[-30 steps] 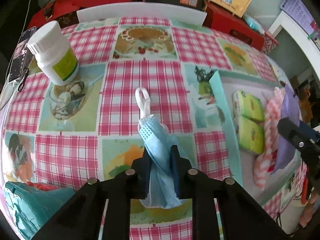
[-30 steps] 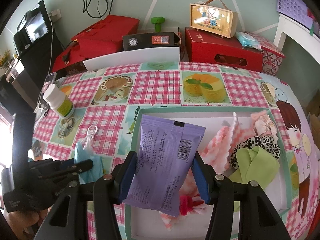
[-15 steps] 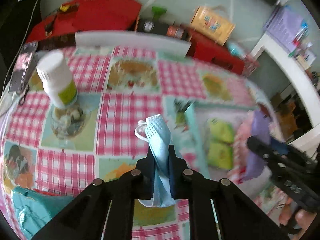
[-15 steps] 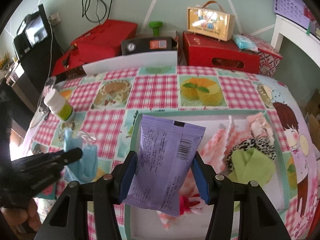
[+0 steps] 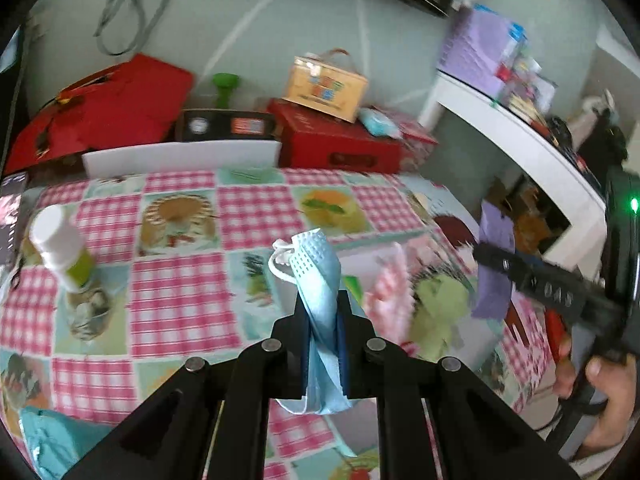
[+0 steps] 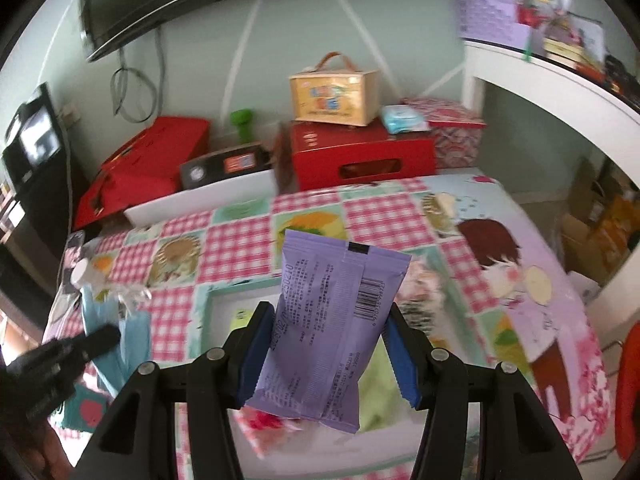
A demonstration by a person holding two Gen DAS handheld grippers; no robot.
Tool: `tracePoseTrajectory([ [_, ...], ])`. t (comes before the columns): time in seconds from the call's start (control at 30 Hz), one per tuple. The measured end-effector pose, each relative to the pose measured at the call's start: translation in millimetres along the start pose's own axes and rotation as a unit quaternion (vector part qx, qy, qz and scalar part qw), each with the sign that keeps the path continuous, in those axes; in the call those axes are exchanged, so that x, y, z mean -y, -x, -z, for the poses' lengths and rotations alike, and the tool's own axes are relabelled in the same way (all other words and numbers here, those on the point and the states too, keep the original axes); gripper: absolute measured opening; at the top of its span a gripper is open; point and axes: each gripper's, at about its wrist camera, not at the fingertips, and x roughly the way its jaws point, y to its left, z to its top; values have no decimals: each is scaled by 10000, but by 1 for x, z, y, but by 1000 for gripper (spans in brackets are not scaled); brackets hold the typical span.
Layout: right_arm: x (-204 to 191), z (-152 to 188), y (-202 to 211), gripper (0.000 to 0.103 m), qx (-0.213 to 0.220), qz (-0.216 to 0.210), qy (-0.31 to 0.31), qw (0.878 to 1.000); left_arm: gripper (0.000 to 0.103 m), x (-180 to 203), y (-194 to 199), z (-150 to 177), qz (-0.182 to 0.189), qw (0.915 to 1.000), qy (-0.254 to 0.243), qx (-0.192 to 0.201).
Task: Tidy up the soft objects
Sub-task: 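Carry the blue mask and purple packet over the white tray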
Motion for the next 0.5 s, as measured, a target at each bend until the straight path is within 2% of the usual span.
tracePoseTrajectory([
  [0.2,31,1,-2,59,-82,226,-300,9993,11,33,-28,9,152,9985,-393,-340],
  [0.5,28,16,-39,59,-657,55,-214,9976,11,37,-71,27,-103,9945,-429,-951],
])
